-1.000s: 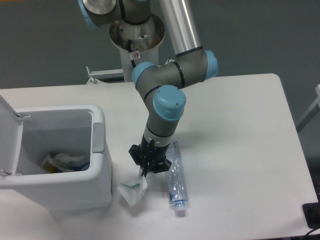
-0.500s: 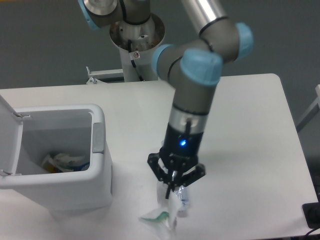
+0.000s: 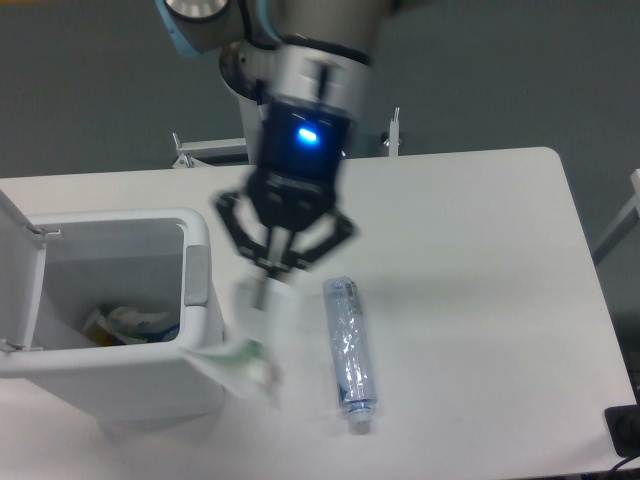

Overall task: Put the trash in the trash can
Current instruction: 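Carry the paper packet over the white bin and release it inside, then move the gripper to the clear plastic bottle and lower around it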

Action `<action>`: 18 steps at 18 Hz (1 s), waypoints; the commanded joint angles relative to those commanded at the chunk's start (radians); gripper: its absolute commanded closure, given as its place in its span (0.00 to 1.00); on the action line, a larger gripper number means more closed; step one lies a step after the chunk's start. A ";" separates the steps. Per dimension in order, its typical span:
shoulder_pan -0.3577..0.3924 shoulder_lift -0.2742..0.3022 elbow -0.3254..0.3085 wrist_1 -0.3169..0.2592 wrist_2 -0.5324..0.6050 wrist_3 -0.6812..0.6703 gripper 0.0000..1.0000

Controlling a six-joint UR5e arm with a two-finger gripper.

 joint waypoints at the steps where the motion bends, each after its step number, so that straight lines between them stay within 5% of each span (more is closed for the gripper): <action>1: -0.014 0.020 -0.049 0.002 -0.002 0.002 1.00; 3: -0.035 0.026 -0.077 -0.001 -0.003 0.002 0.94; 5: -0.055 0.028 -0.100 0.000 -0.002 0.002 0.59; 6: -0.055 0.025 -0.094 0.003 0.000 0.002 0.08; 7: -0.055 0.026 -0.078 0.000 0.000 -0.017 0.00; 11: -0.036 0.026 -0.036 -0.002 -0.009 -0.050 0.00; 18: 0.188 -0.039 0.048 -0.008 -0.014 -0.130 0.00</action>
